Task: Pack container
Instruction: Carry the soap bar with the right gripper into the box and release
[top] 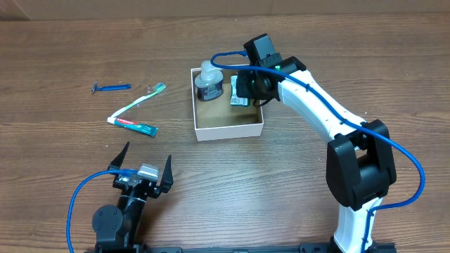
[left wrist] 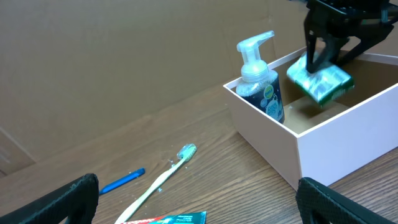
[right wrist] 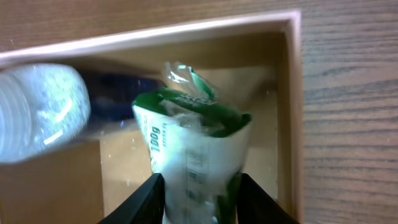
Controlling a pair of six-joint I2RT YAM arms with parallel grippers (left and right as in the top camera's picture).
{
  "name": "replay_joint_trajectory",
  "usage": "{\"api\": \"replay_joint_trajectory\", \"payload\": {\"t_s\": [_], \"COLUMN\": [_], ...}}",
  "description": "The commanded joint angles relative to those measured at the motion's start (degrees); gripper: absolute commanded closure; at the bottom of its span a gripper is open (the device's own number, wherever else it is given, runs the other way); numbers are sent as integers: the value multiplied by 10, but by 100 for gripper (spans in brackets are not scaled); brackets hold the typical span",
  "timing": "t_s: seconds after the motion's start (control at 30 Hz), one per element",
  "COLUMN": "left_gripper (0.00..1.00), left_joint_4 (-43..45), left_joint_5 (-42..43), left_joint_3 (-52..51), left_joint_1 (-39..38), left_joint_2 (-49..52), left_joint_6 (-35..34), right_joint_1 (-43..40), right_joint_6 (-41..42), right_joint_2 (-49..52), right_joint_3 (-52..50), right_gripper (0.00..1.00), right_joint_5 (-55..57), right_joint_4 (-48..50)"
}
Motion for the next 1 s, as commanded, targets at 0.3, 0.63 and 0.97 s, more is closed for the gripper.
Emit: {"api": "replay_joint_trajectory", "payload": {"t_s": [0.3,0.63,0.97], "left_gripper": [0,0,0], "left_joint_4": [0,0,0], "left_joint_5": [1,1,1], "left_joint_3": [-3,-3,-3], "left_joint_1": [5,5,5], "left_joint_2": [-3,-3,-3], "left_joint_6": [-5,-5,-5], "right_joint_1": [-1,-1,-1], "right_joint_6": [-12,-16,21], "right_joint_2": [-2,-121,-137], "right_joint_3": [8,48,-26], "right_gripper": [39,37,37], "right_joint_5": [3,18,146], "right_joint_4": [24,-132,-239]}}
